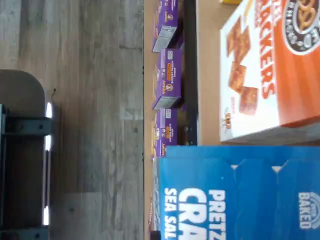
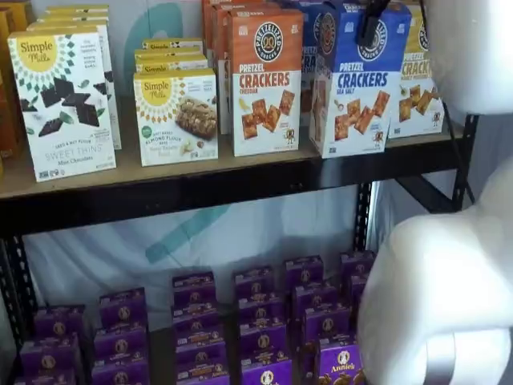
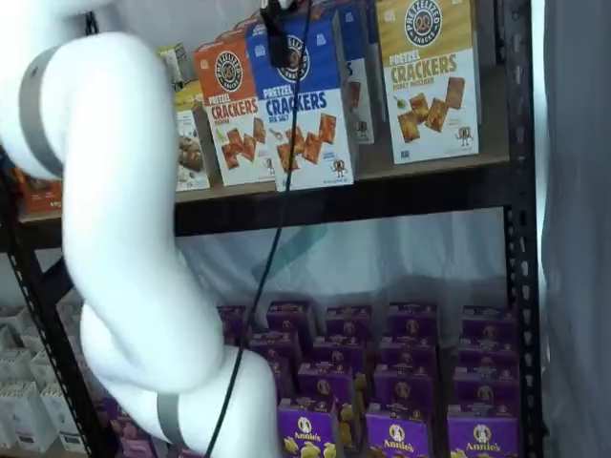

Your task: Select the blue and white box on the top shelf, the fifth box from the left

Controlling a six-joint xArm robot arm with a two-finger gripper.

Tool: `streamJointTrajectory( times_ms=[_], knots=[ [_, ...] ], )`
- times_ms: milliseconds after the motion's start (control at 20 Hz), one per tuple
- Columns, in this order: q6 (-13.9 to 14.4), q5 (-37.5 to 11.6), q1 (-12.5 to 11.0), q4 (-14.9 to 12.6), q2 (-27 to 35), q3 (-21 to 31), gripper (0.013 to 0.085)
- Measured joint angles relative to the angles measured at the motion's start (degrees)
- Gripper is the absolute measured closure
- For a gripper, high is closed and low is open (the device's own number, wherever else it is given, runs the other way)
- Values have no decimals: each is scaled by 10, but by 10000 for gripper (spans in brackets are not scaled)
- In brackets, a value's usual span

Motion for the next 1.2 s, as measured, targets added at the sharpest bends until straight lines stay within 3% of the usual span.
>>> streamJointTrajectory(
  times_ms=[400, 1200],
  knots=[
    [-8, 14, -5, -11, -72, 65, 370],
    [-2, -4, 14, -35, -165, 193, 370]
  ],
)
